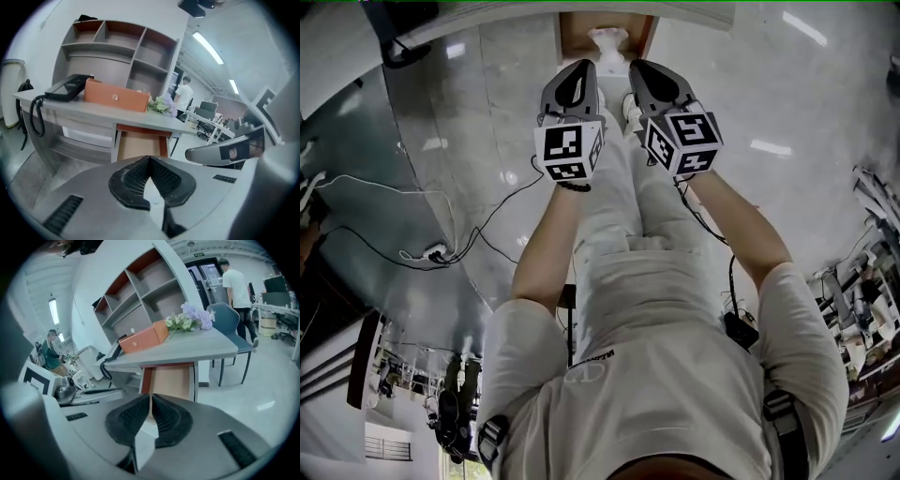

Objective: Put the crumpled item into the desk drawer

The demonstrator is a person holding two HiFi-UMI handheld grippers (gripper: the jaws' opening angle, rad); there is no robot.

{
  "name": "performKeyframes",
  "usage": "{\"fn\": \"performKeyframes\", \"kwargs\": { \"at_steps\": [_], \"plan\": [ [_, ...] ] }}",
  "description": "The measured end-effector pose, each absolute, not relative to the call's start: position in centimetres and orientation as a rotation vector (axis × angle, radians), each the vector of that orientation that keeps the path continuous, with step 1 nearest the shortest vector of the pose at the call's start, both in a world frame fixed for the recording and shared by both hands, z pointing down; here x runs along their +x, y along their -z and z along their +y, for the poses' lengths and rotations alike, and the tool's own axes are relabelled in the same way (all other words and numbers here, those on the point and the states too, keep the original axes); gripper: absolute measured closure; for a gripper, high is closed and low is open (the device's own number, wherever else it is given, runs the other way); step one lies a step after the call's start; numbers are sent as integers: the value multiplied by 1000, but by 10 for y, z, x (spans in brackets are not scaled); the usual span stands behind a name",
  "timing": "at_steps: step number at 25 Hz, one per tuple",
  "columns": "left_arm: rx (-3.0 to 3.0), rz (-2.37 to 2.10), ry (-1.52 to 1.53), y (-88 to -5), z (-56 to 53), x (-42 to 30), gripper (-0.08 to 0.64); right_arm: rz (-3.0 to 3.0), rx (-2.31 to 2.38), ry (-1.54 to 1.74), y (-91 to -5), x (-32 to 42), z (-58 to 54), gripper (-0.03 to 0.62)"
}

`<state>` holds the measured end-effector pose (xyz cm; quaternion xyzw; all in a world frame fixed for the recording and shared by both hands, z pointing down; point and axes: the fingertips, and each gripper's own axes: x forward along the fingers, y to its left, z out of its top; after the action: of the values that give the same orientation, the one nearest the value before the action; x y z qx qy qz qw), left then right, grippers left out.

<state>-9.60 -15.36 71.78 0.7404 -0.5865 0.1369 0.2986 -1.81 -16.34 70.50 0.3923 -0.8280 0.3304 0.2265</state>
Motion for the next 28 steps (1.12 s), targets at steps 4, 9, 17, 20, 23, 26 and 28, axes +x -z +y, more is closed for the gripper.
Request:
{"fn": "performKeyframes", "kwargs": {
  "at_steps": [4, 9, 17, 20, 23, 26, 28],
  "plan": [
    [1999, -1603, -315, -663, -156, -107, 561, -2325, 1104, -867, -656, -11, -166, 594],
    [2072, -1645, -253, -586, -161, -110, 561, -2389, 1144, -831, -589, -3, -172, 594],
    [2147, -1657, -180, -484, -136, -104, 561, -2465, 1113, -736, -485, 16, -155, 594],
    [2180, -1651, -162, -454, -130, -101, 561, -2489, 1176, -716, -442, 36, -156, 594],
    [2221, -1660, -152, -424, -124, -104, 561, -2511, 1266, -635, -399, 60, -158, 594],
    [2263, -1695, -145, -397, -122, -111, 561, -2520, 1362, -583, -367, 88, -162, 594],
    [2296, -1718, -136, -379, -120, -113, 561, -2525, 1441, -555, -349, 108, -163, 594]
  ]
}}
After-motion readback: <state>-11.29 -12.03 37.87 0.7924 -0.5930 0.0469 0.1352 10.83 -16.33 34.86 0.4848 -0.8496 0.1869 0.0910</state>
